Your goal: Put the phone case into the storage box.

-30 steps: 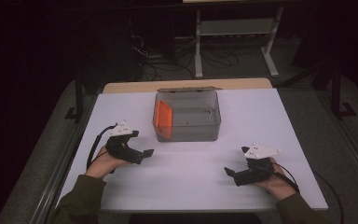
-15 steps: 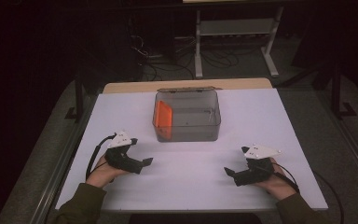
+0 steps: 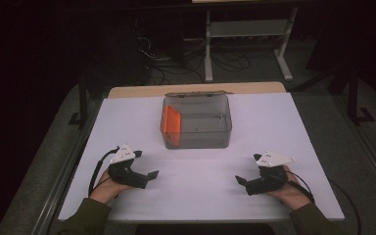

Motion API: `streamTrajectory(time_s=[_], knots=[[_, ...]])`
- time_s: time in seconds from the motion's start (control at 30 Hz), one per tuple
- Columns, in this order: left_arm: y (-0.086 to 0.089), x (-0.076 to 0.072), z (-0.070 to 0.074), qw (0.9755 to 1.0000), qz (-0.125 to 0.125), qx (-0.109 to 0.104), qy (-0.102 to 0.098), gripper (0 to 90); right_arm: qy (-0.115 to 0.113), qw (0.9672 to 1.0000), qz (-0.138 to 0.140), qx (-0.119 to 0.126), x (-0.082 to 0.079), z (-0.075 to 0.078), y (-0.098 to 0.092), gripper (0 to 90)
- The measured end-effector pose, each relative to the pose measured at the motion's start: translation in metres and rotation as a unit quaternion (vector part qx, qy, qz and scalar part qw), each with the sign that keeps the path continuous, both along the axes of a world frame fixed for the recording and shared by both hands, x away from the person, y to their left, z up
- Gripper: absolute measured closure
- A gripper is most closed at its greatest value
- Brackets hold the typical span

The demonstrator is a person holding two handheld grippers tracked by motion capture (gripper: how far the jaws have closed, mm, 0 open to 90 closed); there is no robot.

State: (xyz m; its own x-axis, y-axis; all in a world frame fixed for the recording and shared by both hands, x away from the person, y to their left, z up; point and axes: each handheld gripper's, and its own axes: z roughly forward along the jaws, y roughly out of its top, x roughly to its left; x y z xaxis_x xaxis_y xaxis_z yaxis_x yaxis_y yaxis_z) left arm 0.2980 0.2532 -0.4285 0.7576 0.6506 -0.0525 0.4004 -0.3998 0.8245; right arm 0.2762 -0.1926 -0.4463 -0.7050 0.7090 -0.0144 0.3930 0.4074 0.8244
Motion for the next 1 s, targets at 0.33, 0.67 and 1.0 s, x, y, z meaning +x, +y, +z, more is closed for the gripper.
streamTrajectory(time_s=[0.33,0.67,1.0], knots=[[0.0004,-0.0058,-0.0056,1.0000,0.001,-0.006,-0.001,0.0,-0.001,1.0000,0.000,0.000,0.0001,0.0000,0.0000,0.5],[0.0031,-0.0046,-0.0083,1.0000,-0.005,0.003,-0.007,0.0,0.000,1.0000,0.002,-0.001,-0.0001,-0.0002,-0.0001,0.5],[0.0050,-0.0034,-0.0086,1.0000,-0.005,0.007,-0.005,0.0,0.002,1.0000,0.002,-0.001,-0.0001,-0.0005,0.0002,0.5]])
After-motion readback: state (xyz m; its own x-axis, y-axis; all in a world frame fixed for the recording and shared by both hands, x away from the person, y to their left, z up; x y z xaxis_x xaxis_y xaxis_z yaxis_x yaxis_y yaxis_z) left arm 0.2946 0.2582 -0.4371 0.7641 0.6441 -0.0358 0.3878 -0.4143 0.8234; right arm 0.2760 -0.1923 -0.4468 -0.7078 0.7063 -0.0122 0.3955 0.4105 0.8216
